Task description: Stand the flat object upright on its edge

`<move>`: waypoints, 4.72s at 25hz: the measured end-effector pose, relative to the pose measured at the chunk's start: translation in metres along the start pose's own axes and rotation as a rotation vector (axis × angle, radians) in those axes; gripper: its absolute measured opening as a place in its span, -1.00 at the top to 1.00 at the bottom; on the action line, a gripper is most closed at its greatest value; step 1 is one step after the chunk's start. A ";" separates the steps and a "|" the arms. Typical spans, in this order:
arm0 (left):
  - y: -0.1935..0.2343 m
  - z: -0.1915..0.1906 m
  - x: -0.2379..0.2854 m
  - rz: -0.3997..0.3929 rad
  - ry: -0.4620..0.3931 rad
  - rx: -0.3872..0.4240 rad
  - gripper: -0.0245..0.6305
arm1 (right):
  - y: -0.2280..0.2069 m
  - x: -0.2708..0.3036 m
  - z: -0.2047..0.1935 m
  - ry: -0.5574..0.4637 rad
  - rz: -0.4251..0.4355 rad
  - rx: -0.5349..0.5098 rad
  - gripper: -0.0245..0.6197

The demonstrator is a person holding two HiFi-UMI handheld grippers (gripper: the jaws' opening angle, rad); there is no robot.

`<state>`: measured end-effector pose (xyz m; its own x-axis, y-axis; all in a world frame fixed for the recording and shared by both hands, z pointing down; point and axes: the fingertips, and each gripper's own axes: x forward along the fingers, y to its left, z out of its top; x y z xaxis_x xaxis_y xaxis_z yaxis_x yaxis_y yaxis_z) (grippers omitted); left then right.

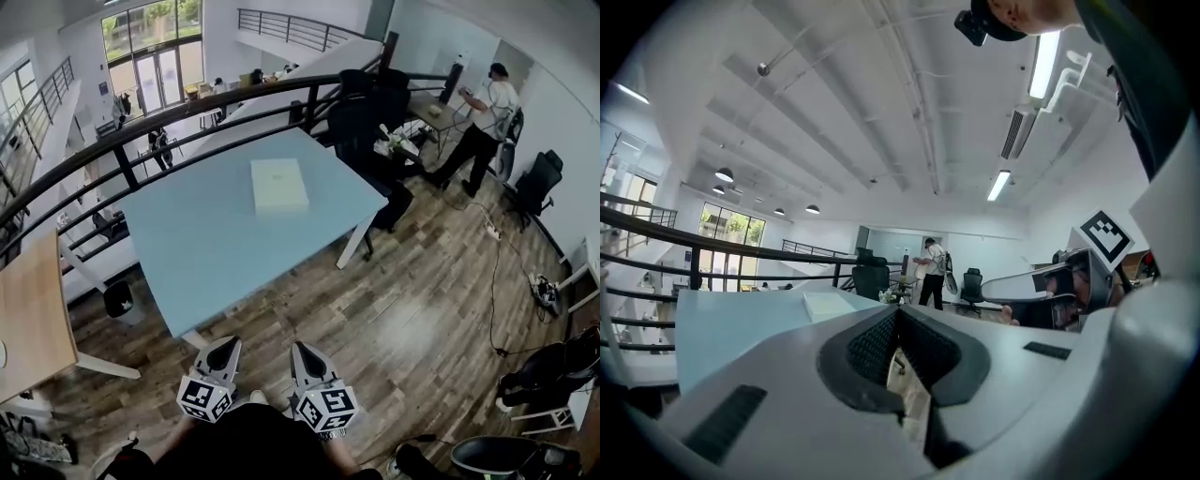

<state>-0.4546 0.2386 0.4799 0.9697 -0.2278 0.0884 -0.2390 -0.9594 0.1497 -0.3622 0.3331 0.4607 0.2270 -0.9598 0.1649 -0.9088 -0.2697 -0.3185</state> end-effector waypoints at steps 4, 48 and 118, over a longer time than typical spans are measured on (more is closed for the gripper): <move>0.010 -0.002 -0.004 0.006 -0.001 -0.008 0.92 | 0.008 0.008 -0.005 0.008 0.000 -0.003 0.90; 0.061 -0.008 0.074 0.025 0.041 0.004 0.92 | -0.059 0.077 0.004 0.022 -0.082 0.058 0.90; 0.063 0.039 0.335 0.237 -0.004 0.006 0.92 | -0.292 0.212 0.117 0.059 0.074 0.026 0.90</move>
<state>-0.1427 0.0956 0.4809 0.8868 -0.4472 0.1164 -0.4595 -0.8801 0.1196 -0.0079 0.1991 0.4789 0.1381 -0.9712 0.1941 -0.9126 -0.2009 -0.3561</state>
